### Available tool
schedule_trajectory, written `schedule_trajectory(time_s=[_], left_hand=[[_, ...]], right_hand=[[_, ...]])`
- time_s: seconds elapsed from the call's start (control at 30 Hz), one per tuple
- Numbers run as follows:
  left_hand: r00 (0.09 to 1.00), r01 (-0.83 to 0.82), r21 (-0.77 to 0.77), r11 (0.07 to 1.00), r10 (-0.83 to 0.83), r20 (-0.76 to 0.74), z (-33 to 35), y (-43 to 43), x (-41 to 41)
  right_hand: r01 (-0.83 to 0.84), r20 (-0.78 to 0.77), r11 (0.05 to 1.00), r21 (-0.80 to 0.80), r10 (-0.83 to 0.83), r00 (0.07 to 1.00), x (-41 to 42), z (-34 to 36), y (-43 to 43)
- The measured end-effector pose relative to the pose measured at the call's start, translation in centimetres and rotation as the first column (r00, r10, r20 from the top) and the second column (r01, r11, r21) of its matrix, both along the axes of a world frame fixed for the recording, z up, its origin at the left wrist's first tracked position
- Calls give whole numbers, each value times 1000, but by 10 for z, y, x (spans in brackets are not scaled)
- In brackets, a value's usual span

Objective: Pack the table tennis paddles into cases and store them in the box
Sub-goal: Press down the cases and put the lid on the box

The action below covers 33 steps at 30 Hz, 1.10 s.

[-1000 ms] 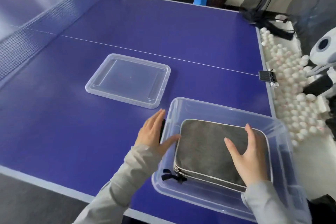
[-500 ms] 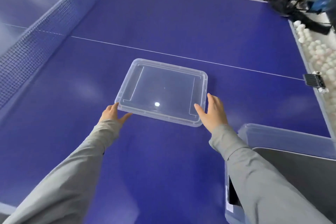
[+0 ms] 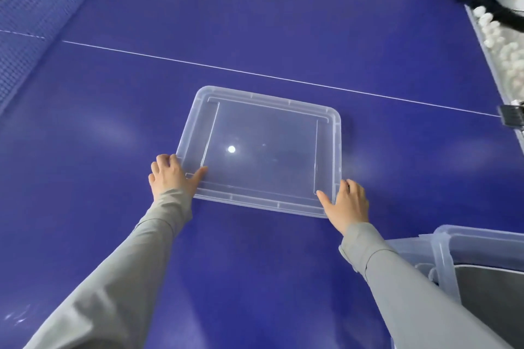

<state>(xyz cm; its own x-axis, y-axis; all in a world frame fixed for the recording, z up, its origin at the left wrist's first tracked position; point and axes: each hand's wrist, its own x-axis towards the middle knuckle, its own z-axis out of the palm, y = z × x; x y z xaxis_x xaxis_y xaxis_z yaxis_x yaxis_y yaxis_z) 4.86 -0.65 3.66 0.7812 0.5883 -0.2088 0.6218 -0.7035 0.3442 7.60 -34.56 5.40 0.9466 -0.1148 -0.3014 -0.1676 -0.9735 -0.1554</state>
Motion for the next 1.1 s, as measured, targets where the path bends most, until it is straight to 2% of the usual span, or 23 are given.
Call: schedule_trajectory(time_s=[0.2,0.3,0.43,0.53,0.7,0.87,1.1], left_hand=[[983,-167,-171,971,178,52,5,-6,8],[942,-291,-357,888,330,54,22,-9,12],[905,-386,-410,827,426,6,44,-10,8],[914,-369,-423,828,405,-5,62,-11,-2],[914,-275,-547,791,392,107,103,-40,-26],[876,-124,-637,761,386,290,145,-110,-48],[880,-52,-598,800,320,351,179,-244,-97]], right_hand=[[236,58,922,308,-266,962,4,0,8],[274,51,834,478,-338,940,12,11,6],[250,126,803,541,-372,920,21,36,5],[195,210,807,558,-365,907,20,63,-5],[163,270,796,584,-379,885,12,119,-52],[140,392,748,649,-487,781,-21,161,-124],[142,456,726,673,-558,693,-94,179,-255]])
